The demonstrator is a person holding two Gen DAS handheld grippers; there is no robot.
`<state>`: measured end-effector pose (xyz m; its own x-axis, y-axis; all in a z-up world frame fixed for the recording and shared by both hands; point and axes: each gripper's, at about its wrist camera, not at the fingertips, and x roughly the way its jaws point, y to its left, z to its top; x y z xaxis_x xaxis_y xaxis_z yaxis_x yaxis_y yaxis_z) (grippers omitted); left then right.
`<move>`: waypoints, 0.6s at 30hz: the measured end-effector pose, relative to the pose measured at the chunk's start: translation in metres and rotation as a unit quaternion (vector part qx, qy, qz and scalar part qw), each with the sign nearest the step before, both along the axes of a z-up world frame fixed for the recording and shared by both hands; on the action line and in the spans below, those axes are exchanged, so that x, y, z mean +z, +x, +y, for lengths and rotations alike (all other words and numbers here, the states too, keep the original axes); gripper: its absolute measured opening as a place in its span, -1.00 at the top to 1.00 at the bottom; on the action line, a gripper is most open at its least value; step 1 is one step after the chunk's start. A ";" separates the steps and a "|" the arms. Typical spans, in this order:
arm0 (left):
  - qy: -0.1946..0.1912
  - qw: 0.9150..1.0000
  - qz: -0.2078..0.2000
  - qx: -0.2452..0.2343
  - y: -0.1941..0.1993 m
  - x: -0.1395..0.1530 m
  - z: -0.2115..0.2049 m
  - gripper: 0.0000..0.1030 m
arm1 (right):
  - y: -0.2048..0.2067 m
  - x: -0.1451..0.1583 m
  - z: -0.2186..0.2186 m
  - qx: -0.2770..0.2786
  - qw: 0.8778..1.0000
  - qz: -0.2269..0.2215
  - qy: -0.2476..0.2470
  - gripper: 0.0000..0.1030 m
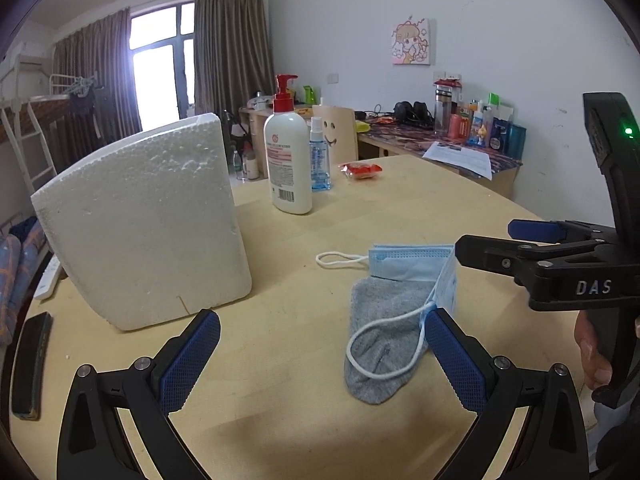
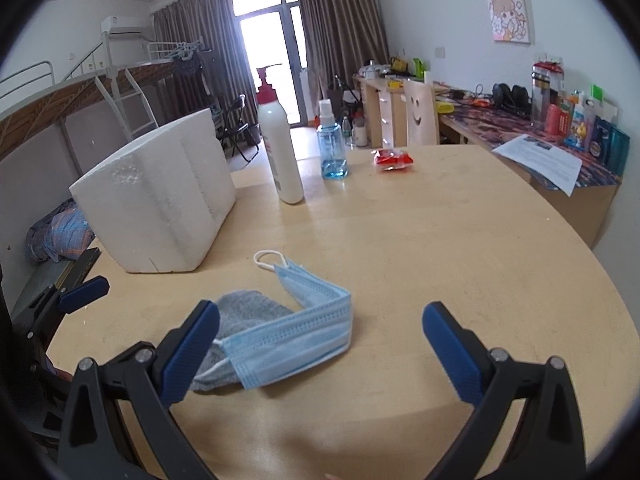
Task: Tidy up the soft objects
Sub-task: 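Move both tools back from the box toward the mask and sock, then close the right tool on the blue mask and lift it off the sock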
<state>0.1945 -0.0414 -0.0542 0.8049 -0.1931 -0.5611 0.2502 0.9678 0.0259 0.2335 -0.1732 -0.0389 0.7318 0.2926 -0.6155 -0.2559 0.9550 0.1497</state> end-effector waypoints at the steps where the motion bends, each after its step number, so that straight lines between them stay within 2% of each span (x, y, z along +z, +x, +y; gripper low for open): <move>1: -0.001 1.000 0.002 -0.001 0.002 0.000 0.000 -0.98 | 0.003 0.000 0.001 0.000 1.000 0.003 -0.002 -0.99; 8: -0.006 1.000 0.010 0.008 0.011 -0.002 0.003 -0.98 | 0.020 -0.007 0.000 -0.006 0.999 0.031 -0.014 -0.97; 13: -0.009 1.000 0.017 0.011 0.015 -0.005 0.004 -0.98 | 0.031 -0.017 0.000 0.005 0.997 0.071 -0.010 -0.61; 17: -0.008 1.000 0.018 0.014 0.015 -0.007 0.006 -0.98 | 0.035 -0.025 0.000 0.007 0.995 0.094 -0.011 -0.52; 18: -0.007 1.000 0.019 0.014 0.017 -0.007 0.005 -0.98 | 0.035 -0.027 0.000 0.010 0.995 0.100 -0.010 -0.39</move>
<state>0.2110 -0.0365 -0.0610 0.7883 -0.1785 -0.5889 0.2227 0.9749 0.0026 0.2688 -0.1734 -0.0663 0.5878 0.2928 -0.7542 -0.2418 0.9532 0.1816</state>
